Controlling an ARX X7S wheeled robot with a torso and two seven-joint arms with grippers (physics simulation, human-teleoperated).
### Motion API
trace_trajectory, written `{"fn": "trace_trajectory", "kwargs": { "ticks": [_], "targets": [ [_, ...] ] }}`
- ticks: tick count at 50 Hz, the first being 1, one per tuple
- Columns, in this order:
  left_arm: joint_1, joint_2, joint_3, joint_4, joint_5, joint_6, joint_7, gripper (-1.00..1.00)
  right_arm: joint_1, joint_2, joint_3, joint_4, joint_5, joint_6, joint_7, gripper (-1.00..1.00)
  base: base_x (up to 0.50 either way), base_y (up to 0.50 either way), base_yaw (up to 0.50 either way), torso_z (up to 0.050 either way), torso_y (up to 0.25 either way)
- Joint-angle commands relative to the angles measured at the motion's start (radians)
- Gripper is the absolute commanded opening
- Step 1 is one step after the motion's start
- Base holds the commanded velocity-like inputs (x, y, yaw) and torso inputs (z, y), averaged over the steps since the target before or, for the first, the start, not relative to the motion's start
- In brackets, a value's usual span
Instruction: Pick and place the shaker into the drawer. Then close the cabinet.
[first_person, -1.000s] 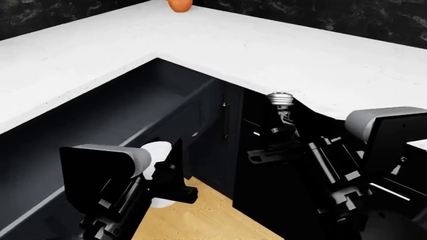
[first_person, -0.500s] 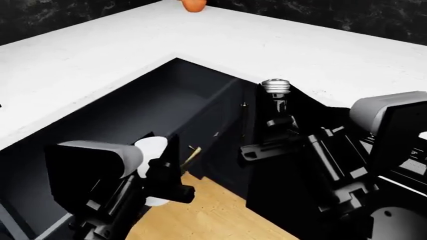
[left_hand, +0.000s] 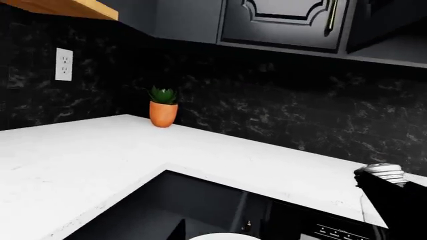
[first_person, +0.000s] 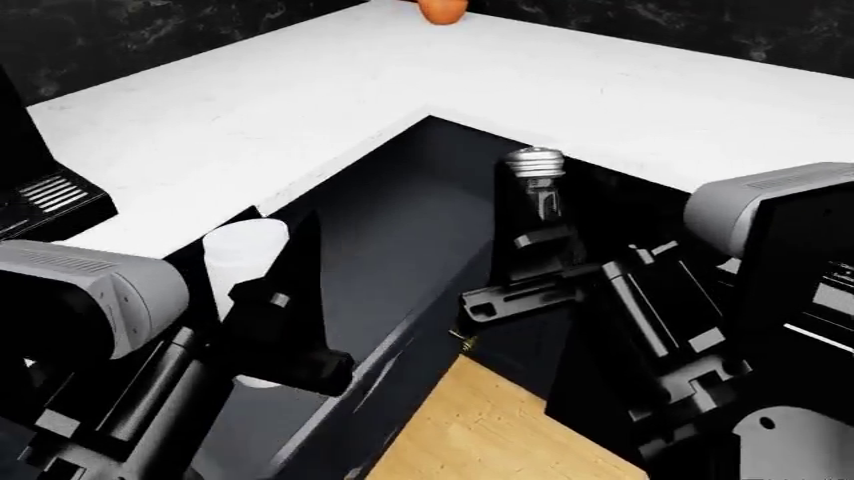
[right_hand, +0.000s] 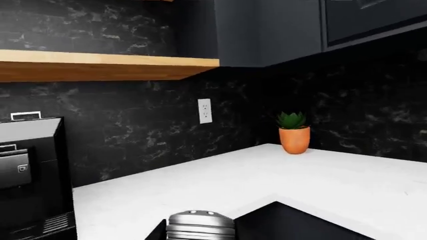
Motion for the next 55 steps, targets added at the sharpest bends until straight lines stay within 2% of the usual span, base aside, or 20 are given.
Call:
{"fn": "trace_trajectory", "kwargs": {
  "ticks": [1, 16, 22, 29, 40, 49, 55],
  "targets": [
    [-0.053, -0.011, 0.027, 0.014, -0.001, 0.026, -0.011, -1.00, 0.001, 0.006, -0.013, 0.006, -0.012, -0.004, -0.008, -1.00, -0.29, 0.41, 0.00, 0.000, 0.000],
    [-0.038, 0.004, 0.051, 0.002, 0.023, 0.028, -0.006, -1.00, -0.019, 0.014, -0.017, 0.009, -0.039, -0.028, -0.020, -1.00, -0.29, 0.41, 0.00, 0.000, 0.001],
    [-0.050, 0.030, 0.068, -0.028, 0.018, -0.007, -0.003, -1.00, -0.005, 0.034, -0.027, 0.005, -0.022, -0.006, 0.021, -1.00, 0.00, 0.00, 0.00, 0.000, 0.000],
    [-0.114, 0.128, 0.129, -0.193, 0.017, -0.160, 0.041, -1.00, 0.073, 0.061, -0.042, 0.014, 0.078, 0.039, 0.135, -1.00, 0.00, 0.00, 0.00, 0.000, 0.000],
    [-0.217, 0.272, 0.157, -0.462, 0.047, -0.265, 0.156, -1.00, 0.190, 0.099, -0.048, 0.018, 0.240, 0.036, 0.279, -1.00, 0.00, 0.00, 0.00, 0.001, 0.001],
    [-0.284, 0.372, 0.204, -0.697, 0.130, -0.342, 0.273, -1.00, 0.207, 0.117, -0.044, 0.012, 0.274, 0.022, 0.305, -1.00, 0.00, 0.00, 0.00, 0.000, 0.000],
    [-0.309, 0.444, 0.235, -0.837, 0.078, -0.403, 0.413, -1.00, 0.197, 0.126, -0.042, 0.008, 0.270, 0.020, 0.306, -1.00, 0.00, 0.00, 0.00, 0.000, 0.000]
  ]
}}
